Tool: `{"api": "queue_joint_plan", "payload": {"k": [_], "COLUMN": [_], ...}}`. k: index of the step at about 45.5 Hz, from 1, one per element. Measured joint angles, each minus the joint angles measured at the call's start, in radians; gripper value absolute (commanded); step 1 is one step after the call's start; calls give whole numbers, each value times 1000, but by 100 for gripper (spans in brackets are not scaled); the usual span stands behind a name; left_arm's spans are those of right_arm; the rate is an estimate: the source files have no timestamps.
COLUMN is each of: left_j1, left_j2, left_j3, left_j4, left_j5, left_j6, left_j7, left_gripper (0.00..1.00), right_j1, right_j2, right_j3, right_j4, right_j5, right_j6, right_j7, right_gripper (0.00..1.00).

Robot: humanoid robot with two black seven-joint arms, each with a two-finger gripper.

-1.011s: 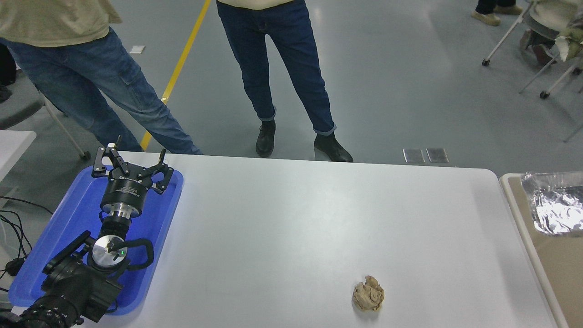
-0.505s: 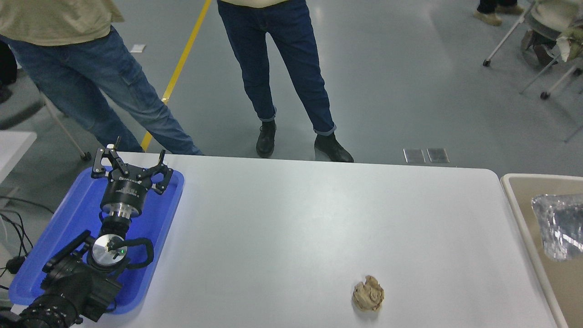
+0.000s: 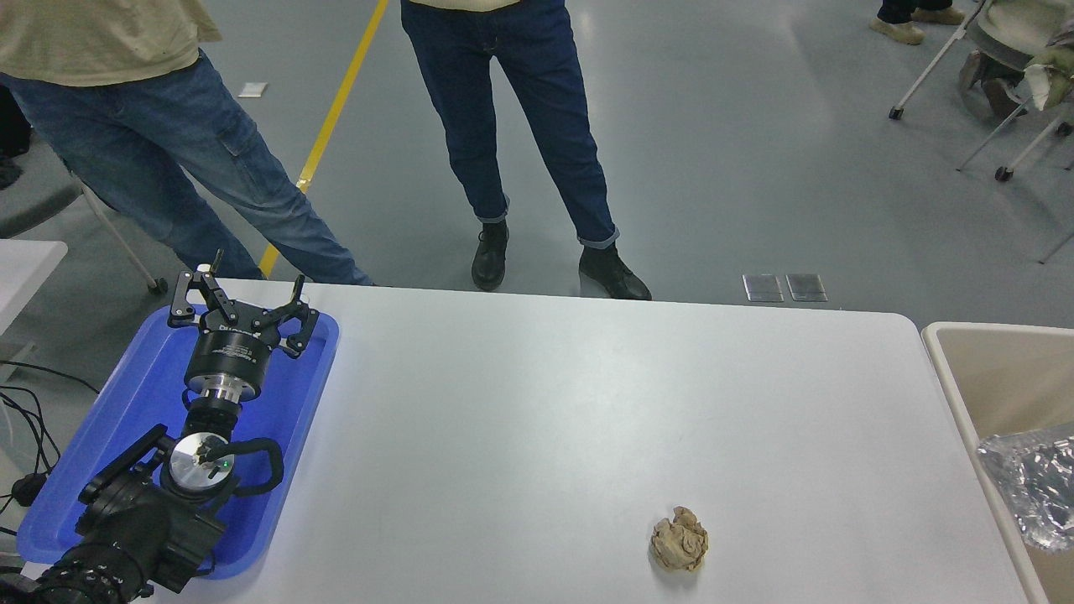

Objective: Pick up foil plate and place in dustbin

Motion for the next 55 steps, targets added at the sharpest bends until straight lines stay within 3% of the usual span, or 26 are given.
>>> {"api": "queue_joint_plan", "payload": {"k": [19,36,55], "left_j1": [-1,-3,-4], "left_j2": [0,0,0], "left_j3": [0,1,2], "left_j4": [0,-1,-1], "left_j5": [0,0,1], "left_j6": [0,1,0], "left_j7": [0,0,1], "left_gripper": [100,100,100], "right_j1": [39,223,760], "right_j2": [-23,-159,-237], "right_j3": [35,10,-368], "right_j4": [86,437,911], "right_j5": [54,55,94], "right_j6": [7,55,174], "right_j7": [-11,-17,-19], "right_gripper": [100,100,100]}}
